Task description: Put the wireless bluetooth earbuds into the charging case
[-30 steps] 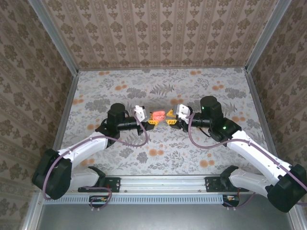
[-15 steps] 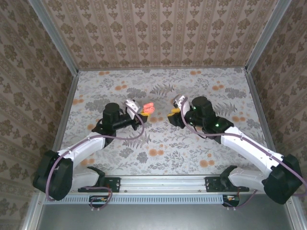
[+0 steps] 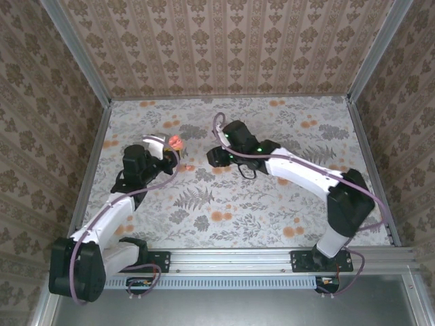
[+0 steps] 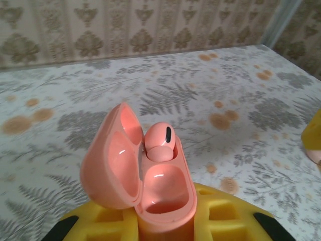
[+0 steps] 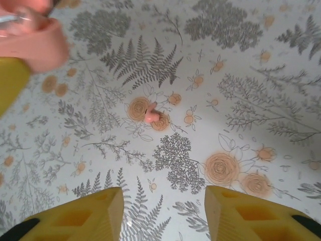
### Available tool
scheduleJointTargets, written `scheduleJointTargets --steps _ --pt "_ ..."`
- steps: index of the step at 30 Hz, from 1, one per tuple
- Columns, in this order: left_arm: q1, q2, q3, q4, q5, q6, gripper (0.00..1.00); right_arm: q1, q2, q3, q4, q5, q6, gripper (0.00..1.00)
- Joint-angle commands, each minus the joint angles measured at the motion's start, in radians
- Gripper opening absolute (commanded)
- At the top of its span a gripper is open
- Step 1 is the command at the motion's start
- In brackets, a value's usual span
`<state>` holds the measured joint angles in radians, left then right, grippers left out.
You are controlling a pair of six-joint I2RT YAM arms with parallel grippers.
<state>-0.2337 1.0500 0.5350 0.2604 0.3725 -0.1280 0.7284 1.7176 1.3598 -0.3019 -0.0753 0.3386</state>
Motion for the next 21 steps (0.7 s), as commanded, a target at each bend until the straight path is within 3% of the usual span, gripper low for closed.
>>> scheduleJointTargets --steps 1,7,14,21 --pt "0.048 -0.042 -0.035 -0.055 -0.053 -0.046 0.17 0.021 0.108 0.122 -0.072 0.058 0.085 0.49" --pt "0.13 -0.058 -0.048 -0.087 -0.052 -0.055 0.17 0.057 0.314 0.31 -0.11 0.071 0.149 0.5" --pt "0.208 -0.086 -0.053 -0.114 -0.048 -0.042 0.17 0.103 0.523 0.502 -0.157 0.098 0.091 0.51" --pt "0.247 -0.081 -0.061 -0.1 -0.044 -0.048 0.17 0.112 0.642 0.601 -0.174 0.098 0.075 0.52"
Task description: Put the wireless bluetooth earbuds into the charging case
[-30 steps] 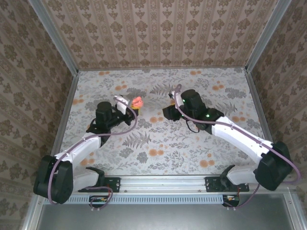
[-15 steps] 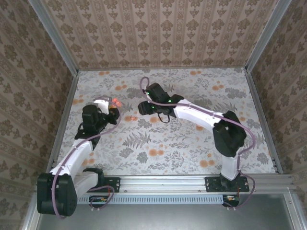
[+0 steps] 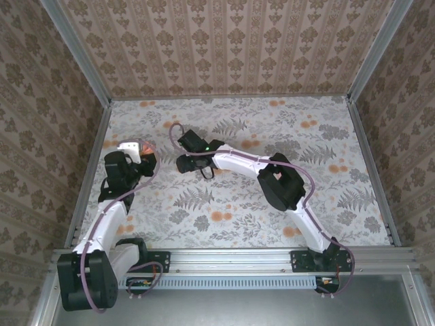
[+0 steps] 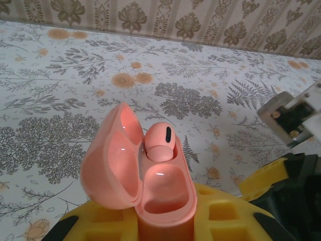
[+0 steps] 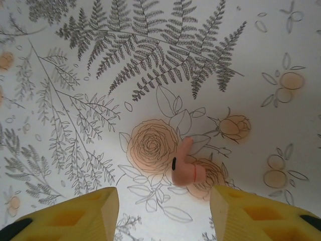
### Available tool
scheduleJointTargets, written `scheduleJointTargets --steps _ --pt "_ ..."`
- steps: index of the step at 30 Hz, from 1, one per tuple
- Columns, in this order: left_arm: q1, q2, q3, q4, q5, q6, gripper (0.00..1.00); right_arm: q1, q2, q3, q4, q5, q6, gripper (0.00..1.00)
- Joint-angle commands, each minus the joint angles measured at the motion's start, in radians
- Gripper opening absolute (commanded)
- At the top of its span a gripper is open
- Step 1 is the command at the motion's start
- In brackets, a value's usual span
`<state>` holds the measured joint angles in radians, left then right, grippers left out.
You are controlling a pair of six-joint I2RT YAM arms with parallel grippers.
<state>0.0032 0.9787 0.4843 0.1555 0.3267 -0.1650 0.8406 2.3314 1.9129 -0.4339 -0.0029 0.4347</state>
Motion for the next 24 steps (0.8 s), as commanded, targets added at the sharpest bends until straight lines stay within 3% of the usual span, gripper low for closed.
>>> scheduleJointTargets --steps 1,14,24 --pt "0.01 -0.007 -0.009 0.007 0.004 -0.013 0.17 0.0 0.035 0.051 -0.039 0.026 -0.021 0.52" --pt "0.015 -0.003 -0.018 0.025 0.009 -0.029 0.17 0.003 0.103 0.074 -0.018 0.046 -0.048 0.49" --pt "0.015 -0.004 -0.019 0.023 0.012 -0.03 0.17 0.003 0.091 0.052 -0.042 0.07 -0.075 0.41"
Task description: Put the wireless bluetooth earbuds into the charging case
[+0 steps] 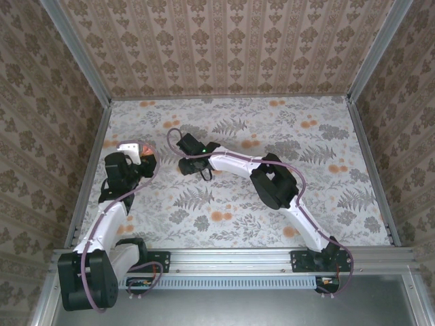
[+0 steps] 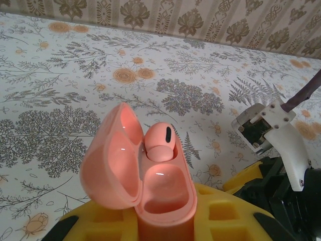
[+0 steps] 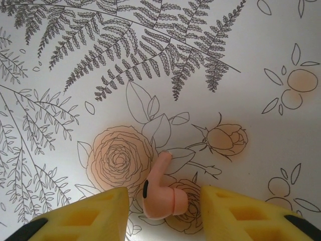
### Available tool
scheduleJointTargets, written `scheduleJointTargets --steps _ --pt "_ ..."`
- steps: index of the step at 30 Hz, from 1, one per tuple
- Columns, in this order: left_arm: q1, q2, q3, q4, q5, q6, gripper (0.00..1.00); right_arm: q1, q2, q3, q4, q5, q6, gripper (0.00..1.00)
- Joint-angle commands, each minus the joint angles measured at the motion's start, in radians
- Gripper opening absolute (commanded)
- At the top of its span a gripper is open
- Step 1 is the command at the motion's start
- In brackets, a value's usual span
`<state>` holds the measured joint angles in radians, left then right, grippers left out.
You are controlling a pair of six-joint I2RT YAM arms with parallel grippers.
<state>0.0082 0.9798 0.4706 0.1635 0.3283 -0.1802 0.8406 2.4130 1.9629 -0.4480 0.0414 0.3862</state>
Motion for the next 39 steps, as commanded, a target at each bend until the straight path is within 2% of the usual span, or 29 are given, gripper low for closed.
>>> scheduleJointTargets --steps 1,10,20,24,29,34,39 --pt "0.009 -0.006 -0.004 0.014 0.011 -0.015 0.17 0.003 0.002 -0.01 -0.024 0.024 -0.034 0.4" --pt "0.01 -0.006 -0.003 0.016 0.031 -0.029 0.17 0.006 -0.149 -0.228 0.033 -0.032 -0.084 0.35" --pt "-0.005 -0.019 -0.016 0.021 0.043 -0.044 0.17 0.007 -0.406 -0.57 0.041 -0.078 -0.176 0.35" --pt "-0.011 -0.022 -0.018 0.028 0.042 -0.06 0.17 -0.005 -0.478 -0.644 0.026 -0.097 -0.209 0.37" --pt "-0.013 -0.014 -0.014 0.028 0.043 -0.071 0.18 -0.027 -0.477 -0.579 0.011 -0.121 -0.184 0.4" --pt "-0.011 -0.001 0.003 0.008 0.045 -0.072 0.18 -0.04 -0.386 -0.376 -0.076 -0.126 -0.014 0.41" --pt "-0.002 0.012 0.025 -0.021 0.044 -0.073 0.18 -0.04 -0.278 -0.189 -0.16 -0.125 0.13 0.49"
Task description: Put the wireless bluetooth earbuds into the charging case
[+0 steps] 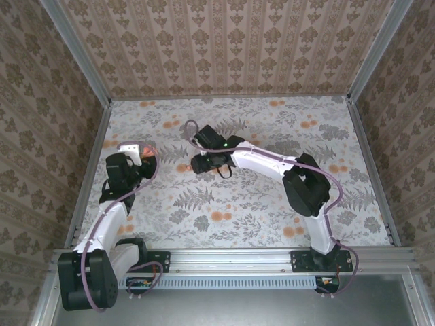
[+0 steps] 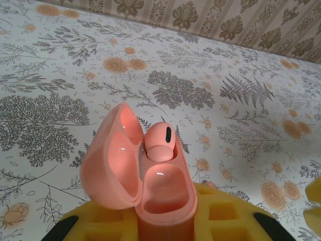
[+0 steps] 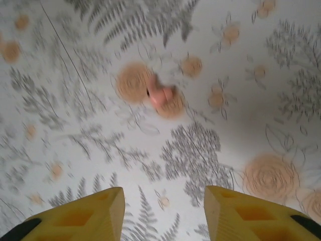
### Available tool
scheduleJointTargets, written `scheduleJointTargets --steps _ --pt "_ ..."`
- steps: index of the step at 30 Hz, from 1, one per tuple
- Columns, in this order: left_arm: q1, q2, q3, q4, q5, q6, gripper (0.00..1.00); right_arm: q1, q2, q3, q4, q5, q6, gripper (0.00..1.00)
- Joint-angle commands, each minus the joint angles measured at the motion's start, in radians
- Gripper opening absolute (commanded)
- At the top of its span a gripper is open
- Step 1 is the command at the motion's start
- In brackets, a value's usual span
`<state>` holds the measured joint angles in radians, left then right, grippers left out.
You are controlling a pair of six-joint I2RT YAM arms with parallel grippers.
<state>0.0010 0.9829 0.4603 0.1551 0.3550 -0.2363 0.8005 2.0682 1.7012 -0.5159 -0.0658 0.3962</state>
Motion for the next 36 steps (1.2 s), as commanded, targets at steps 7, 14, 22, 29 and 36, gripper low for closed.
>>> scheduleJointTargets --steps 7,14,22,29,36 --pt "0.018 0.022 0.051 -0.02 0.029 -0.018 0.18 -0.001 0.225 0.263 -0.142 -0.023 0.119 0.54" --pt "0.023 0.025 0.054 -0.021 0.029 -0.018 0.18 0.0 0.325 0.362 -0.133 -0.048 0.11 0.54" --pt "0.026 0.021 0.055 -0.034 0.032 -0.011 0.18 0.0 0.38 0.39 -0.086 -0.067 0.097 0.51" --pt "0.029 0.001 0.048 -0.037 0.035 -0.009 0.18 0.0 0.423 0.43 -0.078 -0.069 0.08 0.48" --pt "0.03 -0.01 0.044 -0.044 0.033 -0.008 0.18 0.0 0.459 0.464 -0.079 -0.055 0.068 0.45"
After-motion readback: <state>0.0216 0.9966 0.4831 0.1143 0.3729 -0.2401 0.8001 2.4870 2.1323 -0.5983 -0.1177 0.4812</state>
